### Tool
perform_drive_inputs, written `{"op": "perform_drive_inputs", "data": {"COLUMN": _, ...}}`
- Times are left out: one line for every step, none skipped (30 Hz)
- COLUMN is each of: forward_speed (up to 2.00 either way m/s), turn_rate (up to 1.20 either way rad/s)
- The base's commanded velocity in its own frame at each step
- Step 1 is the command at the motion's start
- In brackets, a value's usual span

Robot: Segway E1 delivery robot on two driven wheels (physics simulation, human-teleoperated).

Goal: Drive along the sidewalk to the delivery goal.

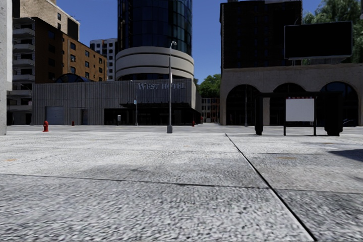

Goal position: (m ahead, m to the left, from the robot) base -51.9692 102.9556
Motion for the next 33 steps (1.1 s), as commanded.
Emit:
{"op": "perform_drive_inputs", "data": {"forward_speed": 2.0, "turn_rate": 0.38}}
{"op": "perform_drive_inputs", "data": {"forward_speed": 2.0, "turn_rate": 0.38}}
{"op": "perform_drive_inputs", "data": {"forward_speed": 2.0, "turn_rate": 0.38}}
{"op": "perform_drive_inputs", "data": {"forward_speed": 2.0, "turn_rate": 0.38}}
{"op": "perform_drive_inputs", "data": {"forward_speed": 2.0, "turn_rate": 0.38}}
{"op": "perform_drive_inputs", "data": {"forward_speed": 2.0, "turn_rate": 0.38}}
{"op": "perform_drive_inputs", "data": {"forward_speed": 2.0, "turn_rate": 0.38}}
{"op": "perform_drive_inputs", "data": {"forward_speed": 2.0, "turn_rate": 0.38}}
{"op": "perform_drive_inputs", "data": {"forward_speed": 2.0, "turn_rate": 0.38}}
{"op": "perform_drive_inputs", "data": {"forward_speed": 2.0, "turn_rate": 0.38}}
{"op": "perform_drive_inputs", "data": {"forward_speed": 2.0, "turn_rate": 0.38}}
{"op": "perform_drive_inputs", "data": {"forward_speed": 2.0, "turn_rate": 0.38}}
{"op": "perform_drive_inputs", "data": {"forward_speed": 2.0, "turn_rate": 0.38}}
{"op": "perform_drive_inputs", "data": {"forward_speed": 2.0, "turn_rate": 0.38}}
{"op": "perform_drive_inputs", "data": {"forward_speed": 2.0, "turn_rate": 0.38}}
{"op": "perform_drive_inputs", "data": {"forward_speed": 2.0, "turn_rate": 0.38}}
{"op": "perform_drive_inputs", "data": {"forward_speed": 2.0, "turn_rate": 0.38}}
{"op": "perform_drive_inputs", "data": {"forward_speed": 2.0, "turn_rate": 0.38}}
{"op": "perform_drive_inputs", "data": {"forward_speed": 2.0, "turn_rate": 0.38}}
{"op": "perform_drive_inputs", "data": {"forward_speed": 2.0, "turn_rate": 0.38}}
{"op": "perform_drive_inputs", "data": {"forward_speed": 2.0, "turn_rate": 0.38}}
{"op": "perform_drive_inputs", "data": {"forward_speed": 2.0, "turn_rate": 0.38}}
{"op": "perform_drive_inputs", "data": {"forward_speed": 2.0, "turn_rate": 0.38}}
{"op": "perform_drive_inputs", "data": {"forward_speed": 2.0, "turn_rate": 0.38}}
{"op": "perform_drive_inputs", "data": {"forward_speed": 2.0, "turn_rate": 0.38}}
{"op": "perform_drive_inputs", "data": {"forward_speed": 2.0, "turn_rate": 0.38}}
{"op": "perform_drive_inputs", "data": {"forward_speed": 2.0, "turn_rate": 0.38}}
{"op": "perform_drive_inputs", "data": {"forward_speed": 2.0, "turn_rate": 0.38}}
{"op": "perform_drive_inputs", "data": {"forward_speed": 2.0, "turn_rate": 0.38}}
{"op": "perform_drive_inputs", "data": {"forward_speed": 2.0, "turn_rate": 0.38}}
{"op": "perform_drive_inputs", "data": {"forward_speed": 2.0, "turn_rate": 0.38}}
{"op": "perform_drive_inputs", "data": {"forward_speed": 2.0, "turn_rate": 0.38}}
{"op": "perform_drive_inputs", "data": {"forward_speed": 2.0, "turn_rate": 0.38}}
